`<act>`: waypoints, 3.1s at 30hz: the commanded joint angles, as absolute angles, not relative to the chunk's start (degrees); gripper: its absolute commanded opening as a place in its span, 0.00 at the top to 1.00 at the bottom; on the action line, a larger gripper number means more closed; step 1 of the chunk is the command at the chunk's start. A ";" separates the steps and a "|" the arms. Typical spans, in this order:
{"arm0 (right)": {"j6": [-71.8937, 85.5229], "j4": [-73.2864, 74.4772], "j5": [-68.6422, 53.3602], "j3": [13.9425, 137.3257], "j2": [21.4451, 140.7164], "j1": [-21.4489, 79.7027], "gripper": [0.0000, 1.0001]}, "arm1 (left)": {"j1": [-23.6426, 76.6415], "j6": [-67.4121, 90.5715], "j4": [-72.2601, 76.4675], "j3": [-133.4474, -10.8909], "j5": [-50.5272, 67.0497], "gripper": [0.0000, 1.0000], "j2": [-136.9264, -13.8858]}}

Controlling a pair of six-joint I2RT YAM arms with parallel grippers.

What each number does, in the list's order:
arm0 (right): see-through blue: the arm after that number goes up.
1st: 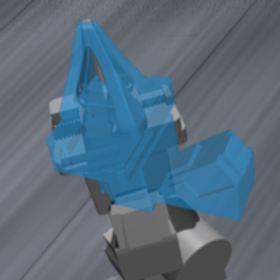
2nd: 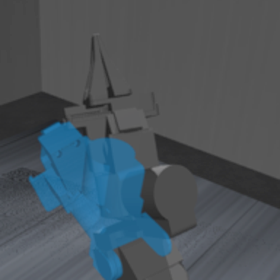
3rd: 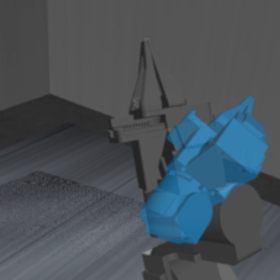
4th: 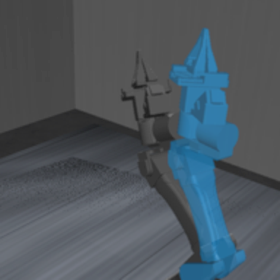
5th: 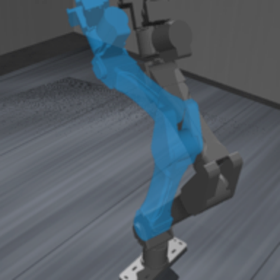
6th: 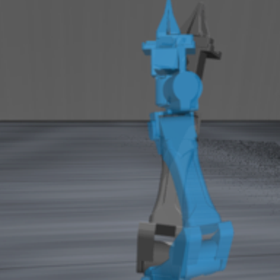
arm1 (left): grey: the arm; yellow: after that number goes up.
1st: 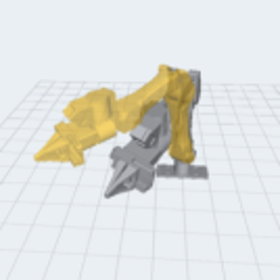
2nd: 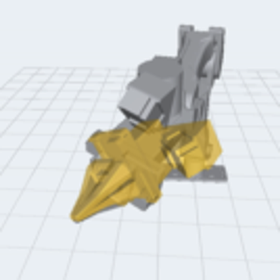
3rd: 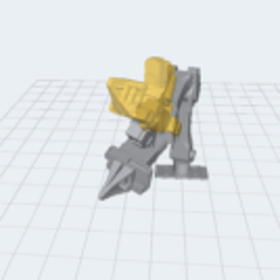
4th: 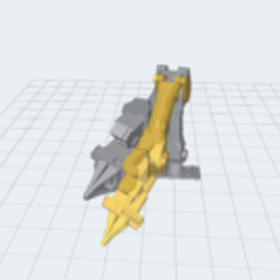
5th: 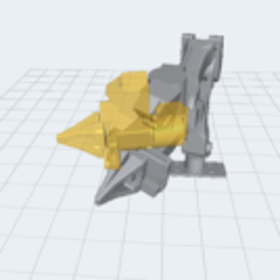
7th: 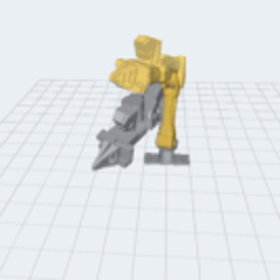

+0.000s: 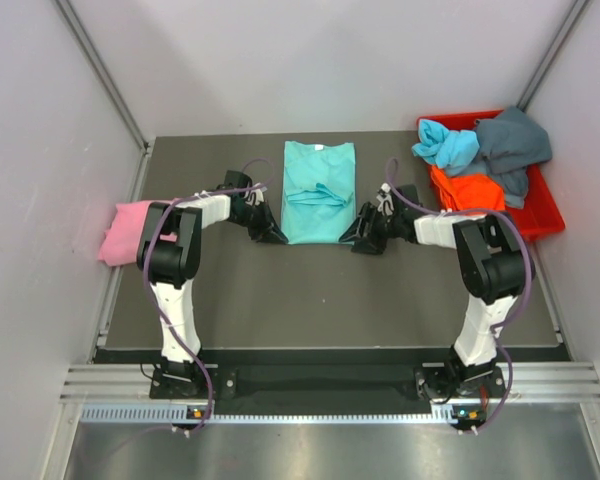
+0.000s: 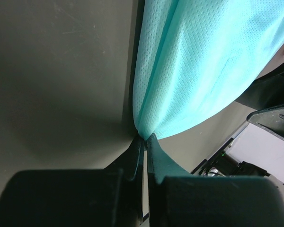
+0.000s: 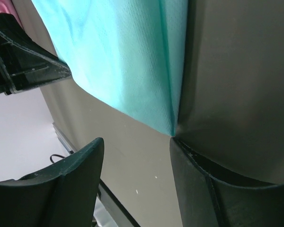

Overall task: Fold and stack the t-shirts
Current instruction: Fold the tshirt

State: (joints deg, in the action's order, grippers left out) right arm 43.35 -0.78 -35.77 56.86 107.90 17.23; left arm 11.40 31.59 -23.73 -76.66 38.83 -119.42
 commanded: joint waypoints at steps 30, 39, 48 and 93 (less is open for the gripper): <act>38.59 5.98 -27.07 56.95 108.72 17.23 0.43 | 11.25 32.17 -20.83 -76.55 39.99 1.00 -118.92; 37.00 3.78 -26.28 59.41 112.58 17.14 0.50 | 10.90 31.73 -21.01 -75.41 39.73 1.00 -118.13; 36.56 3.60 -26.37 59.59 113.20 16.70 0.54 | 10.46 31.55 -21.27 -75.41 39.55 1.00 -117.95; 34.02 7.03 -28.48 56.78 85.97 16.44 1.00 | 14.85 29.53 -23.99 -74.89 38.41 1.00 -98.97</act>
State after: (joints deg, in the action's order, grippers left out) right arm 35.73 5.69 -28.47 55.53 90.94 16.43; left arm 14.33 31.29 -23.88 -74.37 38.76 -104.75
